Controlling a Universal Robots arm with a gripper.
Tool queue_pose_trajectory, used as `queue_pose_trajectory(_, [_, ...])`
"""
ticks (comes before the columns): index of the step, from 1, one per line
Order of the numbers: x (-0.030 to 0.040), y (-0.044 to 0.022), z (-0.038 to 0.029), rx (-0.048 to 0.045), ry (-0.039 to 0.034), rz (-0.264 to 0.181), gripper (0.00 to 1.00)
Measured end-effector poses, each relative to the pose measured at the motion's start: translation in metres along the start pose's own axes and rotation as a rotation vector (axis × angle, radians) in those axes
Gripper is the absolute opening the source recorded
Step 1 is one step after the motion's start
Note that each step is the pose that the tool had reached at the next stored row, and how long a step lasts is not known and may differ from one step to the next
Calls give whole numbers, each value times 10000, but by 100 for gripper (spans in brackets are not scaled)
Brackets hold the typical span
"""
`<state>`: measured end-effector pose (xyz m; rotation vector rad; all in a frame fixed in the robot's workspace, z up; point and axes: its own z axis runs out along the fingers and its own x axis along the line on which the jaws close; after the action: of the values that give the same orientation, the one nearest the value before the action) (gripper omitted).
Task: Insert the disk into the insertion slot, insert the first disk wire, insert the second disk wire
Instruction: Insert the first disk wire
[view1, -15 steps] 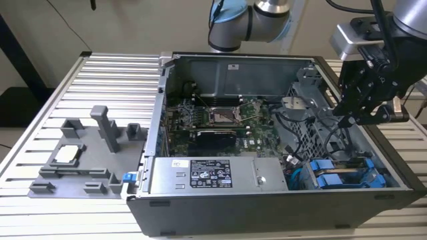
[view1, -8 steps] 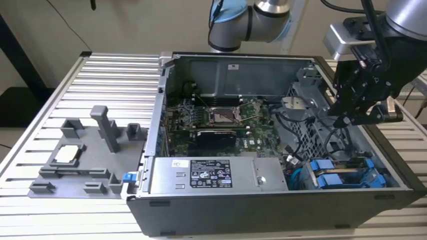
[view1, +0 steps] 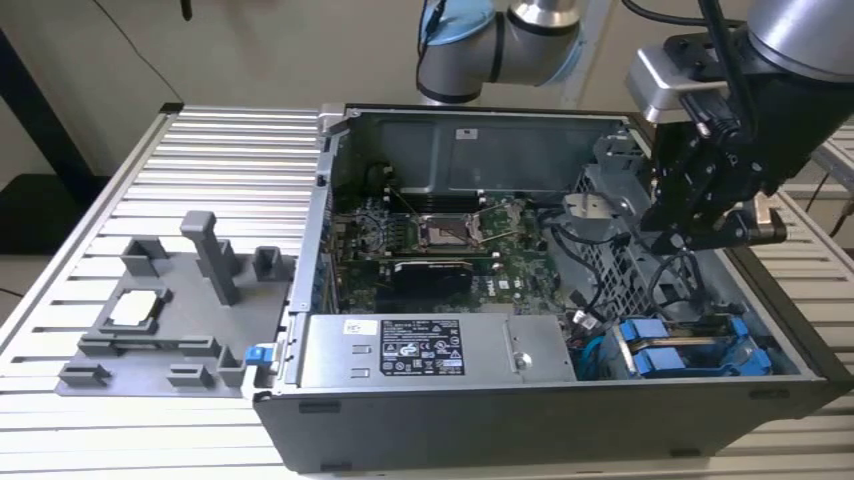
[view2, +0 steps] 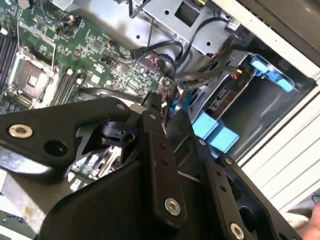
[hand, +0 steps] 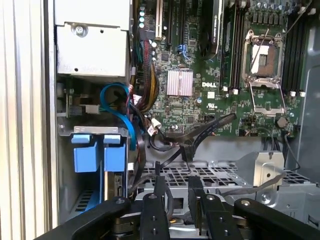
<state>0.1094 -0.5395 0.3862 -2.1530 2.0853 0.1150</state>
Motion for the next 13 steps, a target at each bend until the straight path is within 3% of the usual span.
queue_pose_trajectory(11, [-90, 218, 5, -2, -2, -16, 33])
queue_pose_trajectory(13, [-90, 246, 9, -6, 25, -36, 33])
